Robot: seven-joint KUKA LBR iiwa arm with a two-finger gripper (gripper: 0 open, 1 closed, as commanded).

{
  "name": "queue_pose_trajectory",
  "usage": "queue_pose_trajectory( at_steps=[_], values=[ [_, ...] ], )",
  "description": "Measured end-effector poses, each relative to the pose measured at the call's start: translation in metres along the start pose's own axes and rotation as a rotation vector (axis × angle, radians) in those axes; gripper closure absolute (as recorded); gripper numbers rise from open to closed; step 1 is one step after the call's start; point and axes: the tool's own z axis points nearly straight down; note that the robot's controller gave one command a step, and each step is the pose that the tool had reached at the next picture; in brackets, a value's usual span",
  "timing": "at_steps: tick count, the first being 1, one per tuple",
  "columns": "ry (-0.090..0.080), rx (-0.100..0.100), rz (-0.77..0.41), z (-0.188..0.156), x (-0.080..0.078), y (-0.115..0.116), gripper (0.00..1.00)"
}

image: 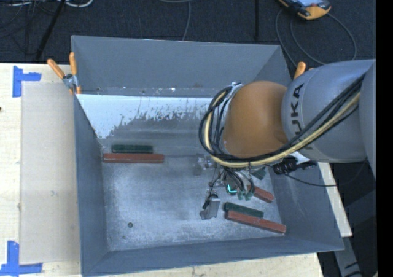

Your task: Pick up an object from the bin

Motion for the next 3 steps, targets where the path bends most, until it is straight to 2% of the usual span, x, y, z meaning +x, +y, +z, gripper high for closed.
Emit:
queue_pose_trajectory(
  at_steps=[1,2,3],
  values=[
    [-0.007,0.0,0.002,-0.004,-0.002,0.0,0.0],
    [-0.013,-0.002,-0.061,0.022,-0.01,-0.03,0.0],
    [-0.004,0.0,0.036,0.04,-0.004,-0.063,0.0]
  ],
)
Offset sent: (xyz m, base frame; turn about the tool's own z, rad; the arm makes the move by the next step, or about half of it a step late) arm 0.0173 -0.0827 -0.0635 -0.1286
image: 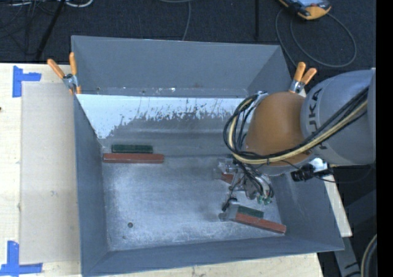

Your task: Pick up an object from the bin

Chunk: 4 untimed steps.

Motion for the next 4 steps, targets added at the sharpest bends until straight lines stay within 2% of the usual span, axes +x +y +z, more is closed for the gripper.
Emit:
queue_pose_trajectory(
  at_steps=[1,2,3,4],
  values=[
    [-0.004,-0.001,0.166,-0.011,-0.005,-0.019,0.0],
    [-0.005,0.0,-0.097,0.011,-0.009,-0.039,0.0],
    [-0.006,-0.002,0.016,0.021,-0.003,-0.066,0.0],
    [-0.007,0.0,-0.322,0.026,0.053,-0.068,1.0]
  ],
)
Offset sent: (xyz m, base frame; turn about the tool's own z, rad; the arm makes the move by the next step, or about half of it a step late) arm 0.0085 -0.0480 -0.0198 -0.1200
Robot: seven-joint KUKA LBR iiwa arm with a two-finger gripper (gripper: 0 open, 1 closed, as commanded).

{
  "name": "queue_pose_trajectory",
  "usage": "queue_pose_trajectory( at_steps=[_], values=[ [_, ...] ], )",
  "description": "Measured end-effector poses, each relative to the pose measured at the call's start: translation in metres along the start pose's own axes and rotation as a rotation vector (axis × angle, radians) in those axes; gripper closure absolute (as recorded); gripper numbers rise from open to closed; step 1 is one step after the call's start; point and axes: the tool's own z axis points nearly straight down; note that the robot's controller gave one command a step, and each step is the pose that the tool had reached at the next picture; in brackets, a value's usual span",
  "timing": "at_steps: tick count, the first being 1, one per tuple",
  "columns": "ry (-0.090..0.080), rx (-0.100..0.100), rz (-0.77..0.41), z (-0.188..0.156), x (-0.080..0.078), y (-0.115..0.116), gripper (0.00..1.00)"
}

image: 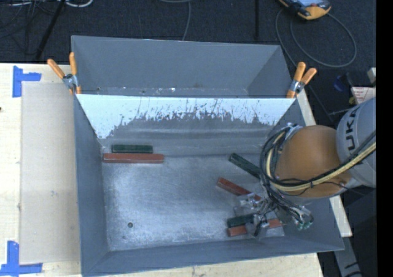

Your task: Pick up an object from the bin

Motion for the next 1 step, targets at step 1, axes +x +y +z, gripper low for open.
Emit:
queue_pose_trajectory(
  at_steps=[1],
  values=[
    [0.0,0.0,0.001,0.0,0.0,0.0,1.0]
  ],
)
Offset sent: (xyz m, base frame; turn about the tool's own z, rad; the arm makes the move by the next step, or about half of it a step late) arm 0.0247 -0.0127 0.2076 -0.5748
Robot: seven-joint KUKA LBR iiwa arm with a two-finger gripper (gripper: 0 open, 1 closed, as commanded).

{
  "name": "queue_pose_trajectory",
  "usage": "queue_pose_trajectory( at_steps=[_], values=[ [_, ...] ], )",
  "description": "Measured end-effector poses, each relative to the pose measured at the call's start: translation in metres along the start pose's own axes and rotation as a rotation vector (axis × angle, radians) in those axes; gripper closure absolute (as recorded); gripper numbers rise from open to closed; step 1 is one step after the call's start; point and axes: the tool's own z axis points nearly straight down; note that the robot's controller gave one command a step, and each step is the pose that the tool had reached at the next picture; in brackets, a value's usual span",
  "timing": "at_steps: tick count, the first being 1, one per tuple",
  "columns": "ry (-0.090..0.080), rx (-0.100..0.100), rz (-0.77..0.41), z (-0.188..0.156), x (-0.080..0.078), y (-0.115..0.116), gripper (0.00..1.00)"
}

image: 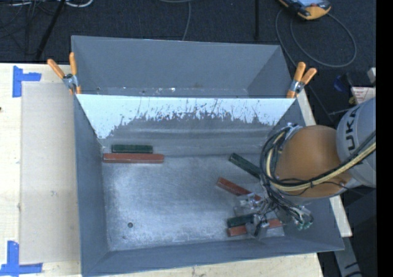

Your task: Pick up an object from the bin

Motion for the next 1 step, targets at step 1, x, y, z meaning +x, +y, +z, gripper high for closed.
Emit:
queue_pose_trajectory(
  at_steps=[1],
  values=[
    [0.002,-0.002,-0.402,-0.1423,-0.0143,-0.0122,1.0]
  ],
)
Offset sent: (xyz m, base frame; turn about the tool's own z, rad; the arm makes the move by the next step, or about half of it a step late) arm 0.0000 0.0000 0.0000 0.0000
